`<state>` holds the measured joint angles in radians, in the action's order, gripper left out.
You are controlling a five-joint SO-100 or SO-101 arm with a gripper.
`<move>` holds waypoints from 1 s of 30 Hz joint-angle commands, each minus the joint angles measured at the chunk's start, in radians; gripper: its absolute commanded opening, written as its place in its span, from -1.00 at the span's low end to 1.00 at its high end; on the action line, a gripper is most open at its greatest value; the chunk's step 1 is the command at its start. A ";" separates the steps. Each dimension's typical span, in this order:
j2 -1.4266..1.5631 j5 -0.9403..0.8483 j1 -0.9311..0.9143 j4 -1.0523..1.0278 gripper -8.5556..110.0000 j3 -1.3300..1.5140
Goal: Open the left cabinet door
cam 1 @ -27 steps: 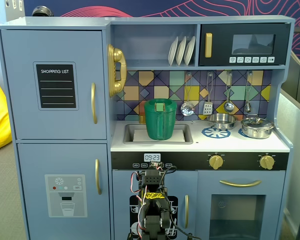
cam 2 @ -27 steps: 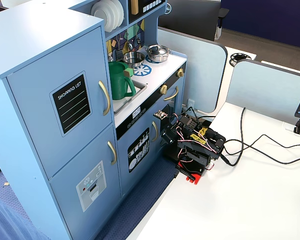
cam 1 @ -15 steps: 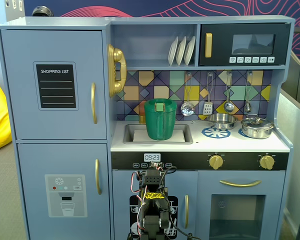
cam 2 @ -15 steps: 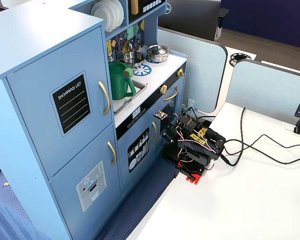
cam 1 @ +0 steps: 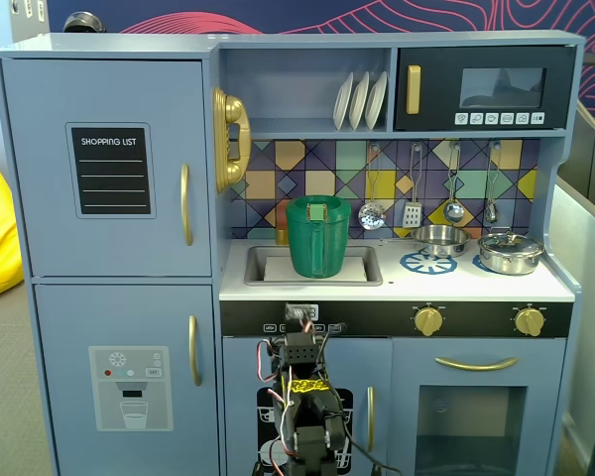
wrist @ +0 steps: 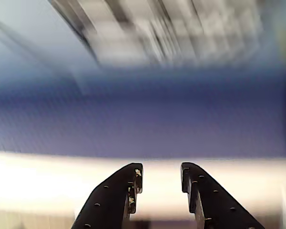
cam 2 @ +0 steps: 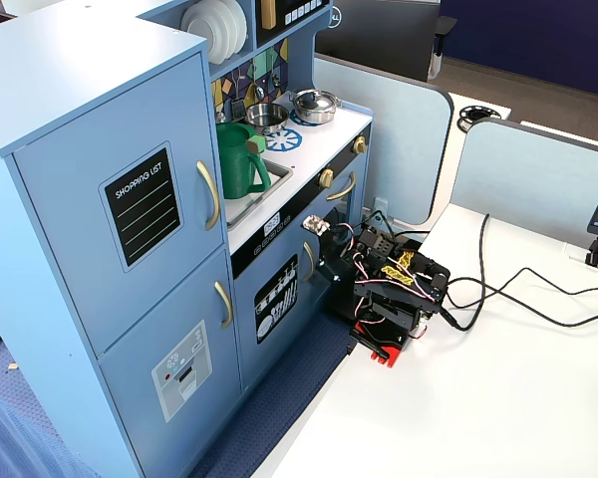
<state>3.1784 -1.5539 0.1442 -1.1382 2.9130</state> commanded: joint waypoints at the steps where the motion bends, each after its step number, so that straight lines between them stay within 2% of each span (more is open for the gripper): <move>1: -0.032 -0.038 0.091 0.232 -0.85 -0.167; 4: -0.107 -0.054 0.155 0.344 -0.80 -0.288; 10: -0.333 -0.107 0.244 0.351 -0.73 -0.611; 17: -0.549 -0.107 0.359 0.456 -0.58 -0.902; 30: -0.742 -0.144 0.505 0.792 -0.45 -1.055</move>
<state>2.4636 -1.6935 0.6320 -0.4357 1.9405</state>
